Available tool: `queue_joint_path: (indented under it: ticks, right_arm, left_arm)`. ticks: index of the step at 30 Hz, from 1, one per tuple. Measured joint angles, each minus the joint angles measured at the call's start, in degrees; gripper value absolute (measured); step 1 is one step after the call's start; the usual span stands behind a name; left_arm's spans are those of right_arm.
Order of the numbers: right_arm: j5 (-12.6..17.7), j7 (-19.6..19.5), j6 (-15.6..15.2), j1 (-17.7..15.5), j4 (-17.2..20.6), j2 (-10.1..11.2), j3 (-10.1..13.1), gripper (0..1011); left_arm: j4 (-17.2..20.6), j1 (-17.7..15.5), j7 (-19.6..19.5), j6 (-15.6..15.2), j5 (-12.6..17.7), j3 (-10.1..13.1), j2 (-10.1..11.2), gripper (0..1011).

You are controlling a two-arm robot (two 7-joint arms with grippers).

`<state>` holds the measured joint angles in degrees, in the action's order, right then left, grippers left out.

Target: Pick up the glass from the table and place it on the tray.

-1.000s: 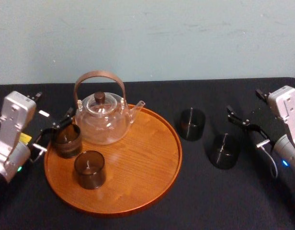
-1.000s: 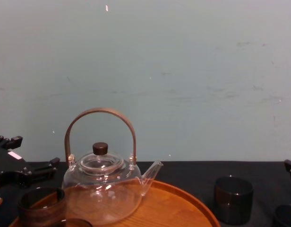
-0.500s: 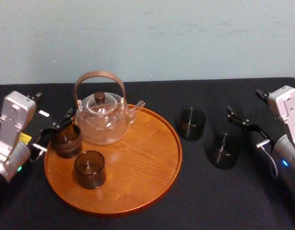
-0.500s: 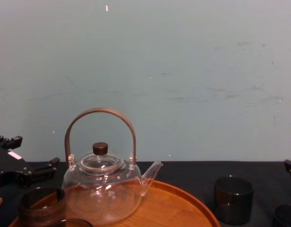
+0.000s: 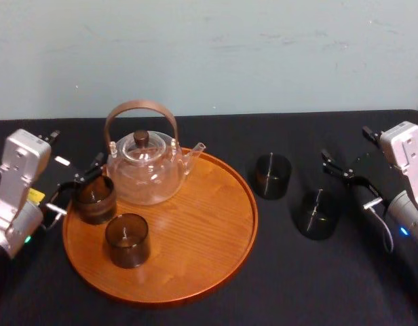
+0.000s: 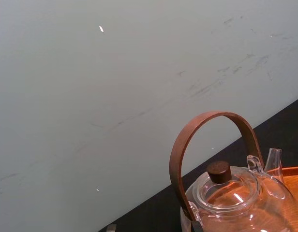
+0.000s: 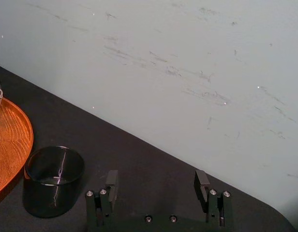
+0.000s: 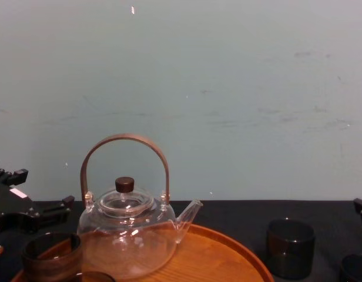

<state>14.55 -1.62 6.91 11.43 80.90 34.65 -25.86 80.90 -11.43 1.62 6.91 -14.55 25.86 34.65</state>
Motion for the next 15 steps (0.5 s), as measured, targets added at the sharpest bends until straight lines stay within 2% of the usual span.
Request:
queue_joint_path:
  ticks: [15]
  right_arm:
    - [0.0,0.0,0.0,0.0,0.0,0.0,0.0,1002]
  left_arm:
    - [0.0,0.0,0.0,0.0,0.0,0.0,0.0,1001]
